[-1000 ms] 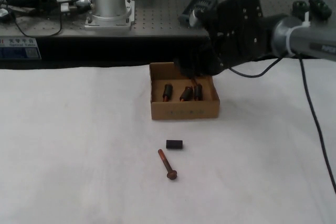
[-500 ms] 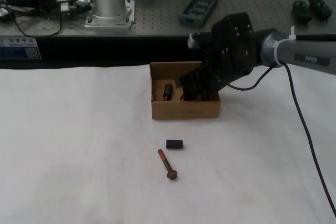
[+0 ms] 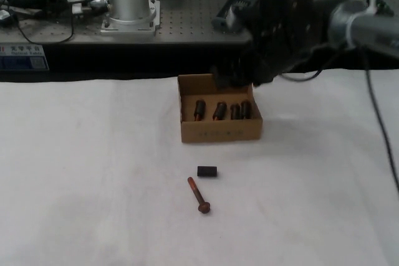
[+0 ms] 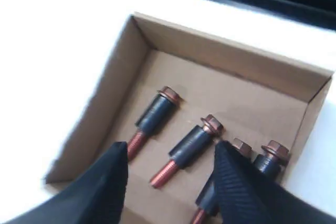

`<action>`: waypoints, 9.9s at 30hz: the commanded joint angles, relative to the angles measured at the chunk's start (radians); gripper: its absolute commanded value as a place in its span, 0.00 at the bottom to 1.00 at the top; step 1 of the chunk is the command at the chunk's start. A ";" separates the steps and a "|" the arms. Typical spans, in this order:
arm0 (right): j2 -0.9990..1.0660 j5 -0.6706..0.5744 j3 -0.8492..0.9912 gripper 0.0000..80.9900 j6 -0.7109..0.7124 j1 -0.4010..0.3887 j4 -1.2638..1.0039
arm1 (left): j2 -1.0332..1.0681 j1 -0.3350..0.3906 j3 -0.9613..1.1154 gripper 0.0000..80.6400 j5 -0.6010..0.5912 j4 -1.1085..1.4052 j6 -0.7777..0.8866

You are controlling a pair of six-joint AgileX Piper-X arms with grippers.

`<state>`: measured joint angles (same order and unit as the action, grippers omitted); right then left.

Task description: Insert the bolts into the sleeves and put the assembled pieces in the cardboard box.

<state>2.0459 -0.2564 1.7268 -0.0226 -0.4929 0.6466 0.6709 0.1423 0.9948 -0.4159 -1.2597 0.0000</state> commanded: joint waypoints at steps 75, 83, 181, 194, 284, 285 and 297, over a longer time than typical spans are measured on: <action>-0.213 0.227 -0.498 0.44 0.973 -0.226 -0.136 | -0.084 0.076 -0.268 0.30 -0.226 0.318 -0.023; -0.173 0.243 -0.499 0.35 1.104 -0.226 -0.171 | -0.084 0.076 -0.268 0.30 -0.226 0.318 -0.030; -0.543 0.127 -0.505 0.02 0.581 -0.257 0.106 | -0.019 0.076 -0.268 0.30 -0.065 0.525 -0.067; -0.960 0.138 -0.842 0.02 0.263 -0.266 0.024 | 0.379 0.093 -0.268 0.61 -0.105 0.944 -0.421; -1.180 0.089 -1.063 0.02 0.307 -0.266 -0.130 | 1.302 0.380 0.218 0.47 -0.086 0.868 -1.887; -1.180 0.089 -1.063 0.02 0.307 -0.266 -0.130 | 1.310 0.380 0.228 0.45 -0.086 0.868 -1.886; -1.180 0.089 -1.063 0.02 0.315 -0.266 -0.138 | 1.330 0.380 0.291 0.23 -0.062 0.739 -1.953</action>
<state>0.8787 -0.1523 0.6606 0.2848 -0.7573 0.5261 1.9897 0.5179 1.2790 -0.4720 -0.4883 -1.8806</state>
